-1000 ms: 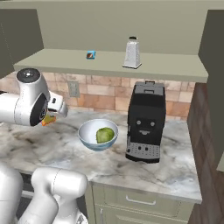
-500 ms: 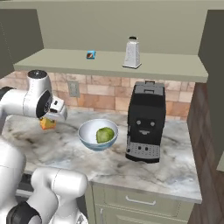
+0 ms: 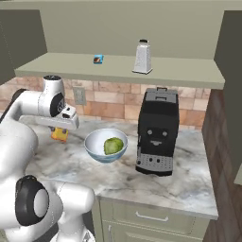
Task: Pick the cheese from the fridge and the cheese grater from the cabinet and place them next to the salad bowl.
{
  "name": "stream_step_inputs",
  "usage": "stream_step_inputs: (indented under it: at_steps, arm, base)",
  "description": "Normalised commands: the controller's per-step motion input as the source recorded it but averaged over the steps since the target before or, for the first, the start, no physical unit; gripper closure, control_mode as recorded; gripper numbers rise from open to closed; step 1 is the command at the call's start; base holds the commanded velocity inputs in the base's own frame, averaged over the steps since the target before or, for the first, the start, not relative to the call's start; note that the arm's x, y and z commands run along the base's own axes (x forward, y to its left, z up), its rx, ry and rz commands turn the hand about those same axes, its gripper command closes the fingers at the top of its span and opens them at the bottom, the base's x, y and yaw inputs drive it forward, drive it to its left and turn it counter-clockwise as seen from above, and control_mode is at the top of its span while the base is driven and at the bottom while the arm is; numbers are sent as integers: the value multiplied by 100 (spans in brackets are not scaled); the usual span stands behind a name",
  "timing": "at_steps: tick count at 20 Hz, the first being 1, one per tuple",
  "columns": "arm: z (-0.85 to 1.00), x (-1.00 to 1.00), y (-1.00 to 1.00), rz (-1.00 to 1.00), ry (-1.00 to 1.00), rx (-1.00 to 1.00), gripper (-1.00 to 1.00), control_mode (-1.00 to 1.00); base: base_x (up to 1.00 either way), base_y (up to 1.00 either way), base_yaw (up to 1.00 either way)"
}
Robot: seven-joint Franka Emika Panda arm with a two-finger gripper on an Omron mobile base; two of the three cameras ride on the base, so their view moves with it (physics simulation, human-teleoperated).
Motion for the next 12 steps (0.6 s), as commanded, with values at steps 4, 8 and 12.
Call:
stream_step_inputs:
  at_steps: [4, 8, 12]
  arm:
    - [-32, 25, -1, 0, 1, -6, 100, -100]
    - [-41, 6, 1, 0, 0, -8, 100, -100]
    - [-42, 10, 0, 0, -6, -9, 100, -100]
  base:
    - [0, 0, 0]
    - [0, 0, 0]
    - [0, 0, 0]
